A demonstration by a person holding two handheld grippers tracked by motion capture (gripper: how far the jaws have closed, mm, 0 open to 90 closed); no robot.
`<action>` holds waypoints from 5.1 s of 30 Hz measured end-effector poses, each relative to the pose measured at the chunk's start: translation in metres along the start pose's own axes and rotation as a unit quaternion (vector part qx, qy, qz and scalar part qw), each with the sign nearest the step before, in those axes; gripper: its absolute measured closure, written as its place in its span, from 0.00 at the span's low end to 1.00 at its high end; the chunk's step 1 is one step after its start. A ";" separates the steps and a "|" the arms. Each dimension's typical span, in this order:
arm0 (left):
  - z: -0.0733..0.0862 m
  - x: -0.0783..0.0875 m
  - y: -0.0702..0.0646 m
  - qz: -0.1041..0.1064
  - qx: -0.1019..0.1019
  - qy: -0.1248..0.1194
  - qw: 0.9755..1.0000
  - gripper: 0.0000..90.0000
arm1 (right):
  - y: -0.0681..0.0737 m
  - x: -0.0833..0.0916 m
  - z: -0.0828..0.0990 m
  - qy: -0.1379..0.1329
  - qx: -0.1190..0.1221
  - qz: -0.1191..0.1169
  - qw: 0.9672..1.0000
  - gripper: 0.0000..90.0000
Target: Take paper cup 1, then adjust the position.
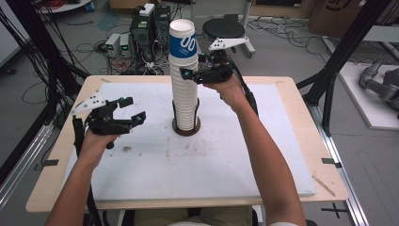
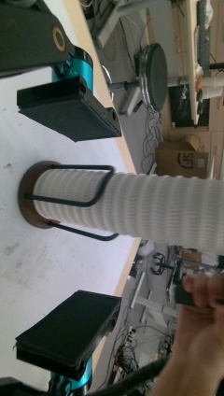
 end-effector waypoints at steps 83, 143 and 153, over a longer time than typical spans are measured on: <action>-0.144 -0.018 0.003 0.008 -0.032 -0.080 0.996 0.30 | 0.003 0.040 0.022 0.051 0.016 0.023 0.998 0.16; 0.026 -0.062 -0.086 0.108 -0.044 0.008 0.993 0.30 | 0.071 0.104 0.161 0.026 -0.016 -0.013 0.999 0.16; 0.029 -0.079 -0.109 0.168 -0.042 0.013 0.985 0.30 | 0.090 0.088 0.160 0.010 -0.004 -0.065 0.998 0.16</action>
Point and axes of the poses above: each handheld gripper's, and its own axes: x roughly backward along the jaws, z roughly out of its underside, y roughly to its left, the point moved 6 cm from there along -x, roughly forward along the jaws, and after that the axes turned 1 degree about -z, right-handed, at the moved point
